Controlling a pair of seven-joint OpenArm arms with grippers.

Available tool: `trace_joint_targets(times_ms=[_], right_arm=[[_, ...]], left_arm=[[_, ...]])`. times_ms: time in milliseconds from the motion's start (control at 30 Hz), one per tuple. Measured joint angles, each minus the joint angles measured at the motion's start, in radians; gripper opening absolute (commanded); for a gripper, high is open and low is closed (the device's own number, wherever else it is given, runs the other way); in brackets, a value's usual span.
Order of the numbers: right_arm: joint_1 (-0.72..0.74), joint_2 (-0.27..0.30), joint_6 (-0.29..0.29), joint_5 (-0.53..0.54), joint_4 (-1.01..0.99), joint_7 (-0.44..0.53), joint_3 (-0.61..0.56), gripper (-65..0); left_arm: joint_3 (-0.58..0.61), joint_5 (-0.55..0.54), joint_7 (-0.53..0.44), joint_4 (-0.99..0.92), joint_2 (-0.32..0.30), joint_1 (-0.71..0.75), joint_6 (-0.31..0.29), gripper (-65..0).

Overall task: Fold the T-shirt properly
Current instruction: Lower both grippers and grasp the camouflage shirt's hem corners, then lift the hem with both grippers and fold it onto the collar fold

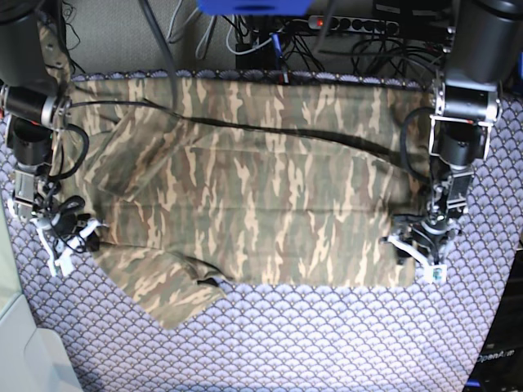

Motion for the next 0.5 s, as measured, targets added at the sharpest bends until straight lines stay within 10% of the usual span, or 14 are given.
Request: trace_joint_targets(times_ms=[100,500], right_arm=[[0.001,0.0,0.0,0.0,0.0,0.0,0.0,-65.0],[-0.119,-0.008,0.007,0.003,0.352,-0.126,0.0,-65.0]], left_arm=[[-0.002,-0.005,-0.001,0.0,-0.001,0.002,-0.002,-65.0],[-0.077,0.003,0.329,0.304,-0.017,0.091,-0.013,-64.4]])
